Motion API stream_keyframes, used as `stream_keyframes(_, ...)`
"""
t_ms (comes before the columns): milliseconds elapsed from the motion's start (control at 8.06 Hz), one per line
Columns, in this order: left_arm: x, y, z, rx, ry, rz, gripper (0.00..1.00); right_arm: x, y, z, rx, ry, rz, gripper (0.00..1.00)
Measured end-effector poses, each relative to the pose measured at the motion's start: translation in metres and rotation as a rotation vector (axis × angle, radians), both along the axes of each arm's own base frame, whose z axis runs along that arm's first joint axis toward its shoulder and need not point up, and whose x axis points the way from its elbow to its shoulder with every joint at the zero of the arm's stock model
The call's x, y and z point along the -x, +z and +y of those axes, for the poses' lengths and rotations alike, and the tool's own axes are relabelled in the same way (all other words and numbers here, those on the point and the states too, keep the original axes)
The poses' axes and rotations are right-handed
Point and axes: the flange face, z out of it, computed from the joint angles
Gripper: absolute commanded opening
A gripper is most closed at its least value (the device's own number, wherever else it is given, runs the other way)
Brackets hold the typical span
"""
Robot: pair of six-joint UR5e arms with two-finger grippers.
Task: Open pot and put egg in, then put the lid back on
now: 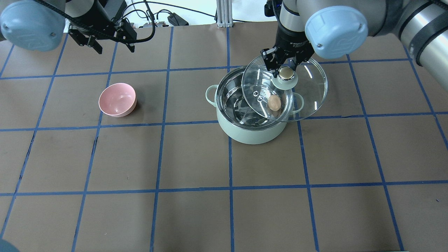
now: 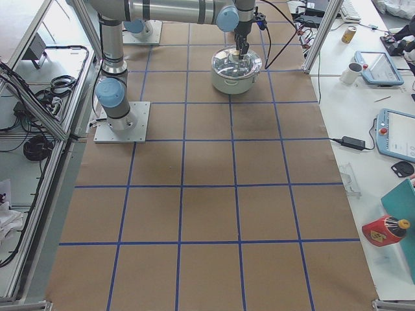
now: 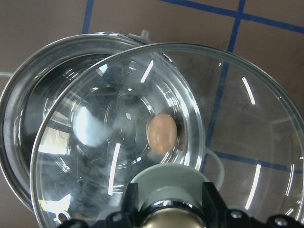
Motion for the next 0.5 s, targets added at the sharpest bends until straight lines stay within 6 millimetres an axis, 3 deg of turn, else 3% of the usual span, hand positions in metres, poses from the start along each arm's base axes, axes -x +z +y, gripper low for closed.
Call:
stream_keyframes(248,-0.007,0.027,0.040,-0.057,0.006,0.000,1.00,-0.029,-0.012,0.006,-0.013,0.039,-0.021,0.00)
stream_keyframes(496,0.013,0.064,0.088,-0.095,0.014,0.008,1.00,-0.052,-0.029,0.003,-0.009,0.052,-0.059,0.00)
